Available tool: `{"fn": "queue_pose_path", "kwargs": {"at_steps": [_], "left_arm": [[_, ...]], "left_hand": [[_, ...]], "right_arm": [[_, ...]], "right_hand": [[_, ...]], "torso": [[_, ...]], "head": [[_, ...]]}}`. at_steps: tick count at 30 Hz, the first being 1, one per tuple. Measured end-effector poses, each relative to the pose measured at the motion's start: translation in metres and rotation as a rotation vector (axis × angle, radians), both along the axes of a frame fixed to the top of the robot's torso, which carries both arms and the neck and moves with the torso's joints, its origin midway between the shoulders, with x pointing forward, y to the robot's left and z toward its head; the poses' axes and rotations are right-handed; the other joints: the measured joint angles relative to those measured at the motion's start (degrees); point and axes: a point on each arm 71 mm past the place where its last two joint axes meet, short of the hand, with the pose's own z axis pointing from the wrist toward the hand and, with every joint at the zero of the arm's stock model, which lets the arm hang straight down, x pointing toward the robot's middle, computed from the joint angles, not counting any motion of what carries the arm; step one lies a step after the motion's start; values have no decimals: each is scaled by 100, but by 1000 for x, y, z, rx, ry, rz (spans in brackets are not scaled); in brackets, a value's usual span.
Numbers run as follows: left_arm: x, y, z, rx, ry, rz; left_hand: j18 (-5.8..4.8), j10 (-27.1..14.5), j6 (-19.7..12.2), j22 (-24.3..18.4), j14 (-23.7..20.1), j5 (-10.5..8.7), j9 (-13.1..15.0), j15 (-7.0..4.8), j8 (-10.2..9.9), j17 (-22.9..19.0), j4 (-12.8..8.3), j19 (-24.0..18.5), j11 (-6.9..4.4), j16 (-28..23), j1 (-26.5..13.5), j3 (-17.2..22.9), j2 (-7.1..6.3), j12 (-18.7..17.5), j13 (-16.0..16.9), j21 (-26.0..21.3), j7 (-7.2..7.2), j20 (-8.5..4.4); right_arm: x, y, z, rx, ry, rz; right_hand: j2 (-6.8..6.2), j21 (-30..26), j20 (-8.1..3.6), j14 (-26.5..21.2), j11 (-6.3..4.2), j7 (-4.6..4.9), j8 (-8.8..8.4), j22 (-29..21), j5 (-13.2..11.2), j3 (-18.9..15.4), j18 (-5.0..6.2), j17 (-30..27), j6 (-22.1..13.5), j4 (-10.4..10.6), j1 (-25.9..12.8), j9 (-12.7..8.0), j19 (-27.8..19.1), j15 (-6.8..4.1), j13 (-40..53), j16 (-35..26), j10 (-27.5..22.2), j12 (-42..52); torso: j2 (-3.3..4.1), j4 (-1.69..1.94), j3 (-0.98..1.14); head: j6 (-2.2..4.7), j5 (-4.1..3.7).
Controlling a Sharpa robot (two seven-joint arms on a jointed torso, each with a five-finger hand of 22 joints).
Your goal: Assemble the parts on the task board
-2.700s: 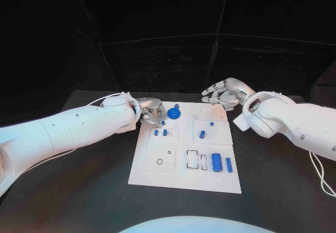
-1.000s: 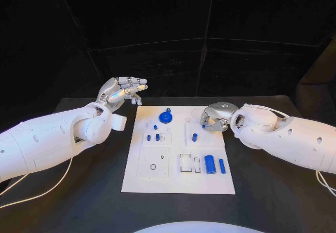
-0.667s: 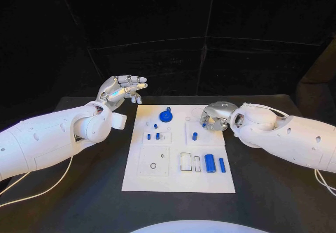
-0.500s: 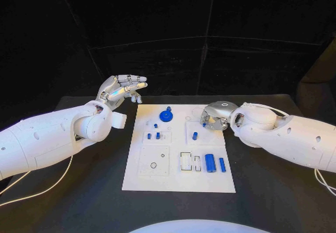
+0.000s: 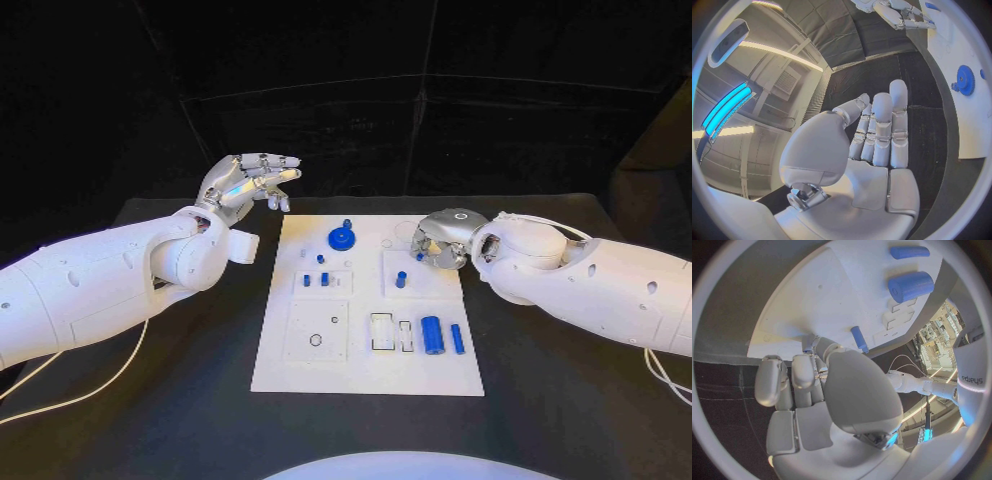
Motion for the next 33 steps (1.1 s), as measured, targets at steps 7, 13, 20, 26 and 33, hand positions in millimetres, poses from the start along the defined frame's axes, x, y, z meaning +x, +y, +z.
{"fn": "queue_pose_path", "kwargs": {"at_steps": [7,13,20,26,33], "left_arm": [[1,2,0,3,2,6],[1,4,-1,4,3,9],[2,5,-1,7,5,12],[2,6,-1,8,9,14],[3,7,-2,9,11,15]], "left_hand": [[-2,0,0,-8,-6,0,0,-6,0,-7,0,-20,0,0,30,0,30,0,0,0,0,-20],[-2,0,0,-16,-21,0,0,-21,0,-15,0,-20,0,0,30,0,30,0,0,0,0,-20],[-2,0,0,-16,-42,0,-5,0,0,-15,-17,-20,0,0,30,16,30,0,0,-23,0,-20],[-2,0,0,-22,-42,0,-5,0,0,-23,-17,-20,0,0,30,16,30,0,-6,-23,0,-20],[-2,0,0,-21,-41,0,-5,0,0,-22,-17,-20,0,0,30,16,30,0,-6,-22,0,-20]], "right_arm": [[-6,-2,0,15,-8,-2],[-9,-3,3,40,-22,-7],[-12,-7,7,66,-34,-18],[-19,-10,13,88,-40,-21],[-38,6,27,142,-41,31]], "right_hand": [[-99,0,-12,0,-10,12,-1,18,-30,72,0,-19,29,-11,-116,0,11,0,3,0,10,-59],[-98,22,-20,0,-19,12,-1,29,-90,94,-1,-19,29,-1,-190,0,20,0,-2,0,19,-66],[-99,22,-20,0,-19,12,-23,36,-90,94,-1,-19,29,-1,-190,-2,20,0,-1,0,19,-89],[-120,22,-20,0,-19,12,-24,35,-91,94,-1,-19,29,-1,-211,-3,20,0,-1,0,18,-89],[-120,22,-20,0,-19,12,-31,43,-91,94,-1,-18,28,-1,-210,-9,19,1,-1,0,18,-89]], "torso": [[-4,-7,0],[-4,-5,-2],[-1,2,-2],[0,2,-3],[0,2,-3]], "head": [[6,-5],[30,-25],[41,-32],[36,-37],[11,-38]]}}
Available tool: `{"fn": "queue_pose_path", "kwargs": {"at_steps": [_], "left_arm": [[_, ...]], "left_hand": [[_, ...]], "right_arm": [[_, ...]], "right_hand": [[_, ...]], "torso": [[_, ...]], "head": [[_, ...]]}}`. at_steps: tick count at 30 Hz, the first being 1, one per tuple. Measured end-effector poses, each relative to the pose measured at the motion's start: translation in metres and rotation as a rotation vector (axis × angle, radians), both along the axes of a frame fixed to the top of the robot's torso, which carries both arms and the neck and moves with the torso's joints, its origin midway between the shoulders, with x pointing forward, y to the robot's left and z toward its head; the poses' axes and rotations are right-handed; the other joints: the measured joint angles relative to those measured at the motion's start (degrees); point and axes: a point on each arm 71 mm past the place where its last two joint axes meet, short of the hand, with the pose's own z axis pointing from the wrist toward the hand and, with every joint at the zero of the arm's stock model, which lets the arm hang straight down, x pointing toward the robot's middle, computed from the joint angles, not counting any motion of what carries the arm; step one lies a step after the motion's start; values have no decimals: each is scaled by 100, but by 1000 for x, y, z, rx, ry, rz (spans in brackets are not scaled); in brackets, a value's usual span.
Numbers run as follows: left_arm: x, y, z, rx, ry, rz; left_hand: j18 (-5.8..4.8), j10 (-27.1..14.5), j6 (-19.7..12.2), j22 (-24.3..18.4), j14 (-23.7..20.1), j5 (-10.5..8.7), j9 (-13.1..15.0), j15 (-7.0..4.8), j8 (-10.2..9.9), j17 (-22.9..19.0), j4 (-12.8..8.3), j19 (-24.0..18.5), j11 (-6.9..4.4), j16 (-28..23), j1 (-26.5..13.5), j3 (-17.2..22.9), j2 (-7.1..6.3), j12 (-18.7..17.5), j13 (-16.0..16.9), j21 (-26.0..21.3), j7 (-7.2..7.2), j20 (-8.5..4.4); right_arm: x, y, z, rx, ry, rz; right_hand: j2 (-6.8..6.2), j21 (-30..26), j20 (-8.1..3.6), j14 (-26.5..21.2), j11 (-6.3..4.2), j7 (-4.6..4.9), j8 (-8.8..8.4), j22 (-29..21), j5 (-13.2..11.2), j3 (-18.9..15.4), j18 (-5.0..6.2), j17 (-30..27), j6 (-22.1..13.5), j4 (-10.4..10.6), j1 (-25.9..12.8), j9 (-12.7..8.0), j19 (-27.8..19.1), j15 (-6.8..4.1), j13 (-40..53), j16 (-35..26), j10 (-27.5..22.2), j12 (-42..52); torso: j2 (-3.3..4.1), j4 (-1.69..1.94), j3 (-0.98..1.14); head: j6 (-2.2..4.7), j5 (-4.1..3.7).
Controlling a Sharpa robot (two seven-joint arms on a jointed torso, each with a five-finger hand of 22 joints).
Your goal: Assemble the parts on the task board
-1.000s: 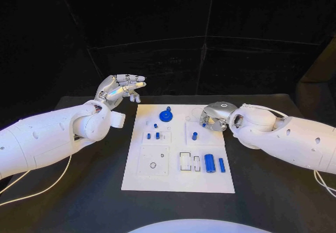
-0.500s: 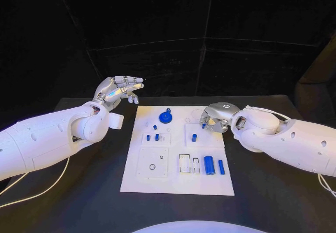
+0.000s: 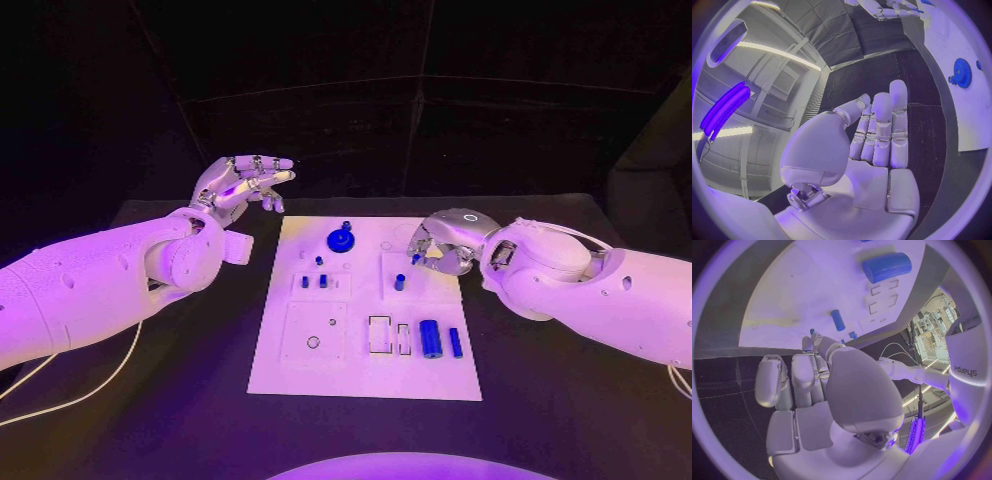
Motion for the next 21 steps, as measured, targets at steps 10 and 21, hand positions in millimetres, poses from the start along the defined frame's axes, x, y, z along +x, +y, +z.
{"fn": "queue_pose_path", "kwargs": {"at_steps": [10,21], "left_arm": [[0,0,0,0,2,-2],[-1,-2,0,-3,4,-8]], "left_hand": [[0,0,0,0,0,0,1,0,0,-5,0,0,0,-26,0,0,0,0,1,0,0,0],[-1,0,0,1,0,0,1,0,0,-5,0,0,0,-26,0,0,0,0,1,0,0,0]], "right_arm": [[-27,45,16,79,0,118],[-39,85,15,114,21,197]], "right_hand": [[-22,0,0,0,0,-1,-15,-1,0,31,0,0,-1,1,-23,1,0,0,-5,32,0,-23],[1,21,20,0,0,-2,-21,19,-7,31,0,0,-4,2,-46,0,20,0,-4,32,-1,-23]], "torso": [[-5,14,-7],[3,10,-16]], "head": [[-13,81],[-96,368]]}}
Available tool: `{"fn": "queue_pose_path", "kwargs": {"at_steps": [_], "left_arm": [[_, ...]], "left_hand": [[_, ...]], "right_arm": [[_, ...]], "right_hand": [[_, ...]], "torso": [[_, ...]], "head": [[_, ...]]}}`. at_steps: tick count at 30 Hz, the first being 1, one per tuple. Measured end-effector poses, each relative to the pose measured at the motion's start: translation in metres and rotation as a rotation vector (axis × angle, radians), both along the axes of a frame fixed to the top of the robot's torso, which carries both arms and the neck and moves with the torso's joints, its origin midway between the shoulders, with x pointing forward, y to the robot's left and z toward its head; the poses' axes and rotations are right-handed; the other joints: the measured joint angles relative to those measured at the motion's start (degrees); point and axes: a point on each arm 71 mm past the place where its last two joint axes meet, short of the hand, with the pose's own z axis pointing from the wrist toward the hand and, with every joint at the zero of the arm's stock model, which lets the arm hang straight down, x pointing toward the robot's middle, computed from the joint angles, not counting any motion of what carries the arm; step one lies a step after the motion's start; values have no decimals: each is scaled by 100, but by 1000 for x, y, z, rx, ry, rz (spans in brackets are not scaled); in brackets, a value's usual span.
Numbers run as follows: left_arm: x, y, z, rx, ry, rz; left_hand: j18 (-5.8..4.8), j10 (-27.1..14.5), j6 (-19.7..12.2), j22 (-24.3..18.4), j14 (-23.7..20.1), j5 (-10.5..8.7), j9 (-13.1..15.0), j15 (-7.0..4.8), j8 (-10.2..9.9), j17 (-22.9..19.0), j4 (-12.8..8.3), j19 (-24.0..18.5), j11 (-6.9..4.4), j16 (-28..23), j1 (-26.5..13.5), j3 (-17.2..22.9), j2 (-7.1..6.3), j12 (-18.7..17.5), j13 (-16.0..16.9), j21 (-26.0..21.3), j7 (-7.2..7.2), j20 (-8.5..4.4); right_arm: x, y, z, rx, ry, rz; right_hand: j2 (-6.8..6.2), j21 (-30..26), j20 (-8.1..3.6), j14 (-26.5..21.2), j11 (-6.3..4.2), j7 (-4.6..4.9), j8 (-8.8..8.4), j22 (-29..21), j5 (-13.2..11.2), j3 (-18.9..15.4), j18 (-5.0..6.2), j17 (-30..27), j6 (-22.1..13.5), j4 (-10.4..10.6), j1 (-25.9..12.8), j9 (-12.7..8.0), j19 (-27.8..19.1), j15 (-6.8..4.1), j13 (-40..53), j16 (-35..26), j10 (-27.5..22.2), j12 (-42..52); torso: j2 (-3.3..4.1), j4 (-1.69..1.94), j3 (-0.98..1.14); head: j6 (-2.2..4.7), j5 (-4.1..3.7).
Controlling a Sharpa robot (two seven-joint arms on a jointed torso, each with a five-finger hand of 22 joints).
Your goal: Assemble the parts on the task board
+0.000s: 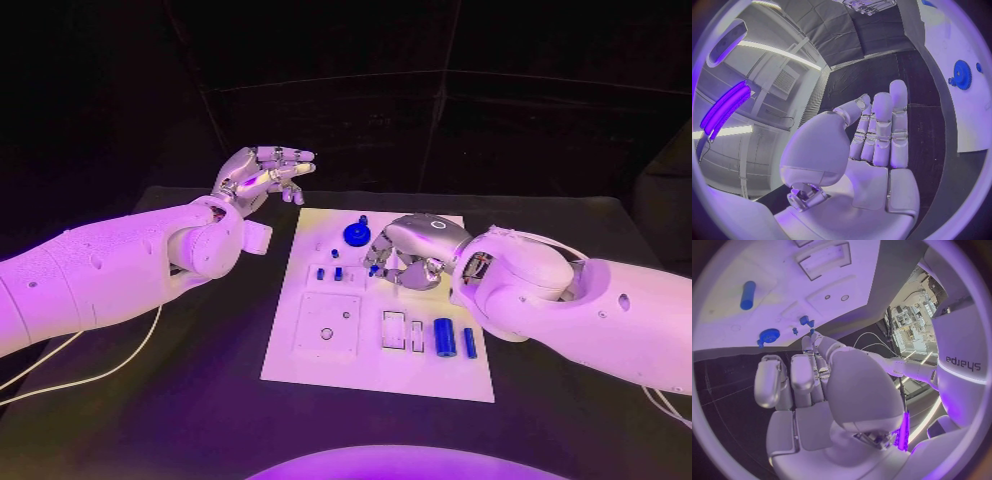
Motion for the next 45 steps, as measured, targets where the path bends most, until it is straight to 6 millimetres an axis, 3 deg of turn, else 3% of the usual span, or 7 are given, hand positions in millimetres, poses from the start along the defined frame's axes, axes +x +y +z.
{"fn": "queue_pose_path", "kwargs": {"at_steps": [7,19,45], "left_arm": [[0,-1,0,-1,2,-3],[0,-7,0,-5,4,-16],[1,-9,-1,-7,9,-24]], "left_hand": [[0,-20,0,-10,0,0,-2,0,0,-6,0,0,20,0,0,0,0,0,0,-22,0,0],[-1,-21,0,-9,0,0,-4,0,0,-6,0,0,21,0,0,0,0,0,1,-22,0,0],[-1,-21,0,-9,0,0,-3,0,0,-10,0,0,21,0,0,0,0,0,-4,-22,0,0]], "right_arm": [[-4,17,-21,-9,50,23],[-6,39,-47,-30,87,50],[-8,45,-62,-73,110,64]], "right_hand": [[-1,0,0,0,0,-6,4,0,-2,31,0,-12,-7,-31,0,-4,0,0,-5,0,0,0],[-1,0,0,0,0,-7,5,-1,-3,65,0,-12,-9,-31,1,-6,0,0,-4,0,0,-24],[-2,0,0,0,0,-8,0,-2,-3,64,0,-11,-28,-32,2,-6,0,0,-3,0,0,-44]], "torso": [[7,-17,14],[6,-6,19],[0,-8,14]], "head": [[-70,120],[-172,214],[-221,254]]}}
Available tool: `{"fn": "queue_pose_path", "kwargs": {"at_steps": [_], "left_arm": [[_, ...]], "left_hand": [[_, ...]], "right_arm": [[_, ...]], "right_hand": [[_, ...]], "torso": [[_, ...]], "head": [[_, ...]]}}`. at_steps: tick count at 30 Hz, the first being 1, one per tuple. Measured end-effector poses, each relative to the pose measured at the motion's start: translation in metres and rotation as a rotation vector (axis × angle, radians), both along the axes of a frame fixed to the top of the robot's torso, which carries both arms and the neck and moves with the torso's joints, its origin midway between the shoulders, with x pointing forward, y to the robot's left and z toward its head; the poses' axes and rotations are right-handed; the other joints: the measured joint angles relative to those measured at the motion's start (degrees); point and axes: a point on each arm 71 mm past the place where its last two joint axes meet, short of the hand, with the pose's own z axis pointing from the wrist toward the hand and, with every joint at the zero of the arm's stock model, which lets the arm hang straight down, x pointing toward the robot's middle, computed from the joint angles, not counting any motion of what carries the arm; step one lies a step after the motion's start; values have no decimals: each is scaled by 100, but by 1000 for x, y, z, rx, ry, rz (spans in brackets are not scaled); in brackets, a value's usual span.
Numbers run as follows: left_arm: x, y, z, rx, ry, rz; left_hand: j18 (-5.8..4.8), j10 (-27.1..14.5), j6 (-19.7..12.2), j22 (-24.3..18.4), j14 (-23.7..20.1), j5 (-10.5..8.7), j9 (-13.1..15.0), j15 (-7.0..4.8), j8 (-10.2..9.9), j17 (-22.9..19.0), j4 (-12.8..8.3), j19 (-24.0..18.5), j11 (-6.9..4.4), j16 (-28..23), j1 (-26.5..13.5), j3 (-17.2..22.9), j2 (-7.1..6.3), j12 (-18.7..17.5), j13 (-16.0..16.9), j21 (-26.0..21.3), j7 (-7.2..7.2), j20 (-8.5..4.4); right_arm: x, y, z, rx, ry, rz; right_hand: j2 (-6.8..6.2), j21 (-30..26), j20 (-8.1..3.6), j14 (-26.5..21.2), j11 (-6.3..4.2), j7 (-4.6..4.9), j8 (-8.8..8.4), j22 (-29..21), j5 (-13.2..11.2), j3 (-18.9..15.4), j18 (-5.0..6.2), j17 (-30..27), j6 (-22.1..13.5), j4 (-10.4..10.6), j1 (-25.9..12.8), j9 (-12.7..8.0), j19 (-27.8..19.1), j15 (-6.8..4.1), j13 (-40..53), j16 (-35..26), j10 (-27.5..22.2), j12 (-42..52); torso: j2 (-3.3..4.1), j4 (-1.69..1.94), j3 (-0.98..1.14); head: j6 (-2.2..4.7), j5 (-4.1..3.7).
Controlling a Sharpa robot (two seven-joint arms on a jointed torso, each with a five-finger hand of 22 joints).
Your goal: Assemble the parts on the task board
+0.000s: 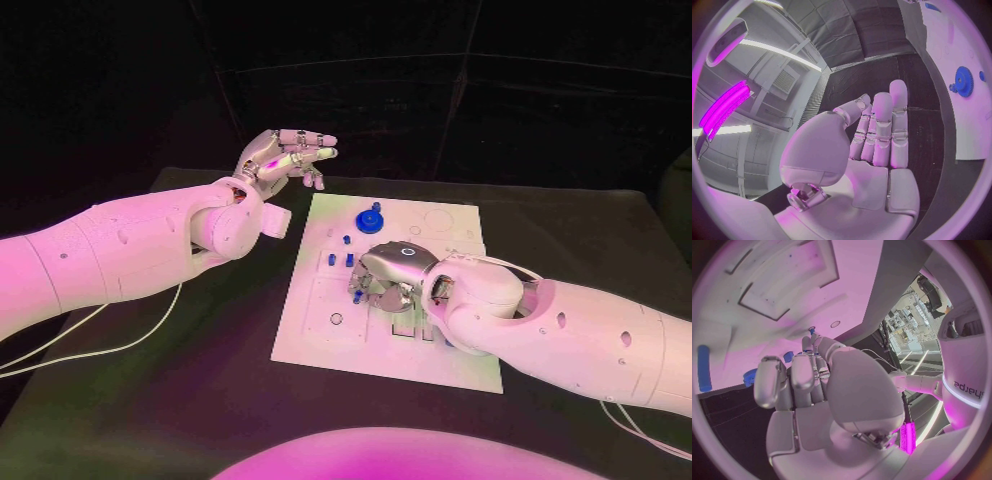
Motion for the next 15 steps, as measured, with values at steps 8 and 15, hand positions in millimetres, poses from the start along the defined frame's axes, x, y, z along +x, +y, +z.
{"fn": "queue_pose_path", "kwargs": {"at_steps": [8,15], "left_arm": [[0,0,0,0,1,0],[0,1,0,1,2,0]], "left_hand": [[0,0,0,0,0,0,0,0,0,0,0,0,0,0,0,0,0,0,0,0,0,0],[0,0,0,0,0,0,0,0,0,0,0,0,0,0,0,0,0,0,1,0,0,0]], "right_arm": [[0,-2,-1,-8,-1,0],[-1,2,-1,-14,1,10]], "right_hand": [[0,0,0,0,0,13,-16,0,21,-1,0,0,12,-1,0,-3,0,0,-5,0,0,0],[-24,0,0,0,0,13,-22,-1,21,15,0,0,13,-16,-23,-3,0,0,-4,0,0,0]], "torso": [[0,0,1],[1,0,0]], "head": [[-14,10],[-23,16]]}}
